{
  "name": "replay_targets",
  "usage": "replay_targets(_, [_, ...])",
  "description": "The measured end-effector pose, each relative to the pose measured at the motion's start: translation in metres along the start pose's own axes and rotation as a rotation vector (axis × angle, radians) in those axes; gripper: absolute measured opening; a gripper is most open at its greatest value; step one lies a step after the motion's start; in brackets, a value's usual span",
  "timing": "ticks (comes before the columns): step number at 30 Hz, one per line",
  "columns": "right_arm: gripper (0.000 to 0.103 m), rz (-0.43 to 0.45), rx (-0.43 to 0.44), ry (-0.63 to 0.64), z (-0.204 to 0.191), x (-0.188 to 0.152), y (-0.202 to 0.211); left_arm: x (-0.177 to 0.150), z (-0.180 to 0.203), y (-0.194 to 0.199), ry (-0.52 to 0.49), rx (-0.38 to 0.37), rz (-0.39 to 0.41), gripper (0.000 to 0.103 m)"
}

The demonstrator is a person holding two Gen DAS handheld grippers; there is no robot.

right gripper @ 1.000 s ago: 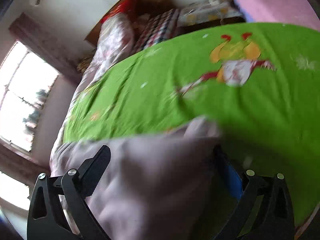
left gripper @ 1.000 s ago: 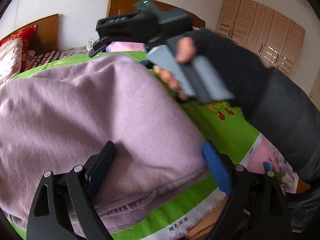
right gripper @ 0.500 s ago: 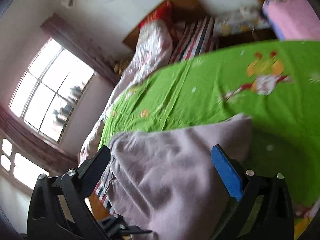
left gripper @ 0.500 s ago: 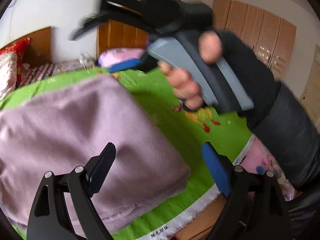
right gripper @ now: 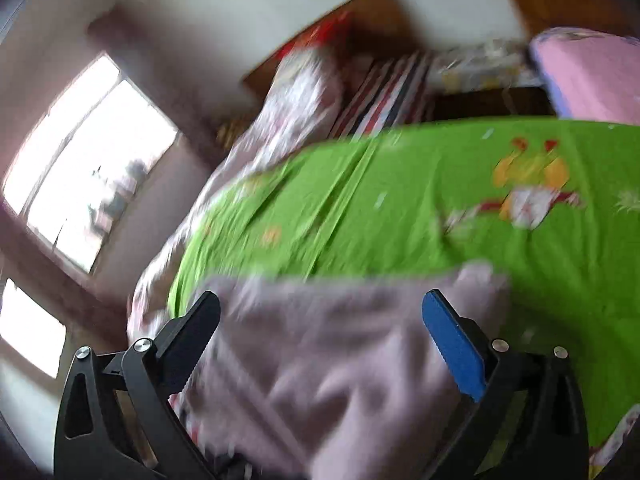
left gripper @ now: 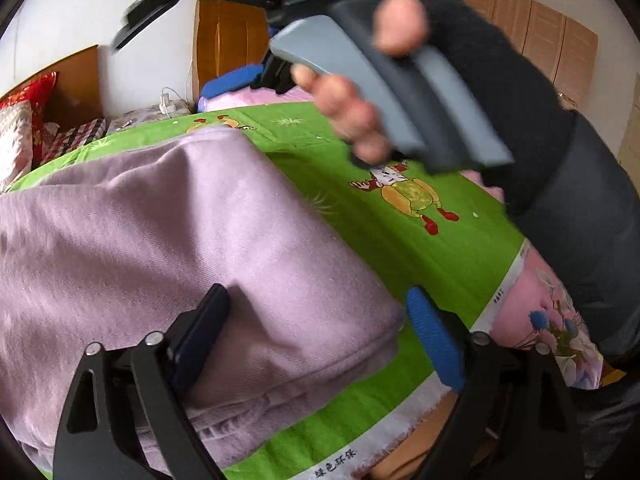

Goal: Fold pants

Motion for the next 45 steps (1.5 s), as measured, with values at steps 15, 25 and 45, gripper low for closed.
replay_targets(15, [0.094,0.069,-0.159,0.240,-0.064,-0.014,0.012,0.039,-0.129,0.115,0.377,0.050,0.191,0.095])
replay_targets(25, [0.093,-0.096,-0.188,0.526,-0.047,-0.106,-0.018,0.010,-0.206,0.085,0.575,0.006,0.140,0.094])
replay_targets(45, [0.097,0.092,-0.439,0.492,-0.058,-0.135,0.031,-0.014,-0.157,0.109,0.371,0.345,0.134,0.094])
Point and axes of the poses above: each gripper's, at about its wrist camera, not at the fingertips, and y roughly against the way its jaws point, z to its right, x to its top, the point moved 4 cm from there along -y, roughly the way its jaws point, and after that the axes turned 3 degrees about y, right-handed, at the moved point
